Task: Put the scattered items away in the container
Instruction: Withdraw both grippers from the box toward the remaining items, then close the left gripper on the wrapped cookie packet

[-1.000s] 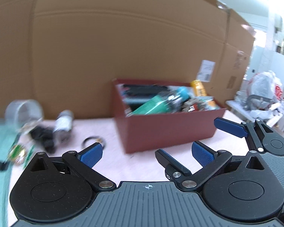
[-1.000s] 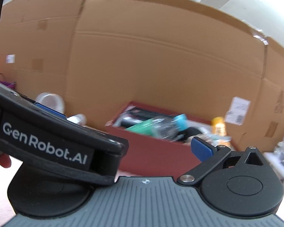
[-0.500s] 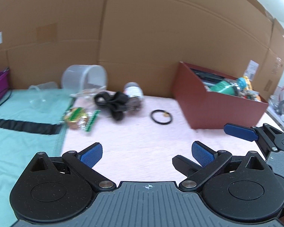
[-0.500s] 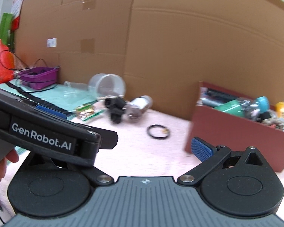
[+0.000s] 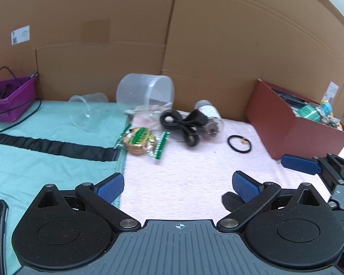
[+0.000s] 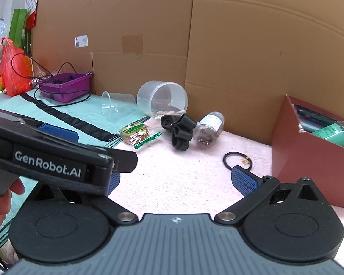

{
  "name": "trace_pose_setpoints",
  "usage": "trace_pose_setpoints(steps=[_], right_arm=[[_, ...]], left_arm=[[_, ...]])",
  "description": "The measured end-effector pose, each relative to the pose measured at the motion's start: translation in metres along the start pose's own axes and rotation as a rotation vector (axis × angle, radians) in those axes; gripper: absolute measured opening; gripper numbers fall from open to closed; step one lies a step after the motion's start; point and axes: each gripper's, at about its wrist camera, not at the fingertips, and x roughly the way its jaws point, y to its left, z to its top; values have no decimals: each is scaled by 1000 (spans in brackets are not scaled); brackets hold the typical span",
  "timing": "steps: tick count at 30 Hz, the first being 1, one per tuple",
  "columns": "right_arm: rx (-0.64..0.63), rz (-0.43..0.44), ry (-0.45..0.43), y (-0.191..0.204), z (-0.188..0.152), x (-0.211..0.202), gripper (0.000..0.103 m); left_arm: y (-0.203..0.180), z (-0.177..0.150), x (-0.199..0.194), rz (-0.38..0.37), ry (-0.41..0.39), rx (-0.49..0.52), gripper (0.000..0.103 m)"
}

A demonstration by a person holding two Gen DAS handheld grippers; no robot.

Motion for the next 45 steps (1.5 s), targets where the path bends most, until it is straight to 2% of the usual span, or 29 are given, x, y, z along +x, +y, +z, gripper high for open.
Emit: trace_pose_setpoints(steps=[7,18,24,35,41,45], right_arm=[[36,-13,29,-6,0,20,103],[74,16,28,-15,8,50,103],[63,83,31,-7,14,66,101],[43,146,68,5,21,93,87],[42,196,85,13,27,113,79],[21,209,92,19,29,125,77]], left_arm=[[19,3,17,7,29,-49,103],[30,21,44,2,46,-52,94],[43,29,60,10,66,-63,91],[59,46,88,30,76,-19,88],[68,50,103,6,89,-2,88],[72,53,113,-29,98,10,88]])
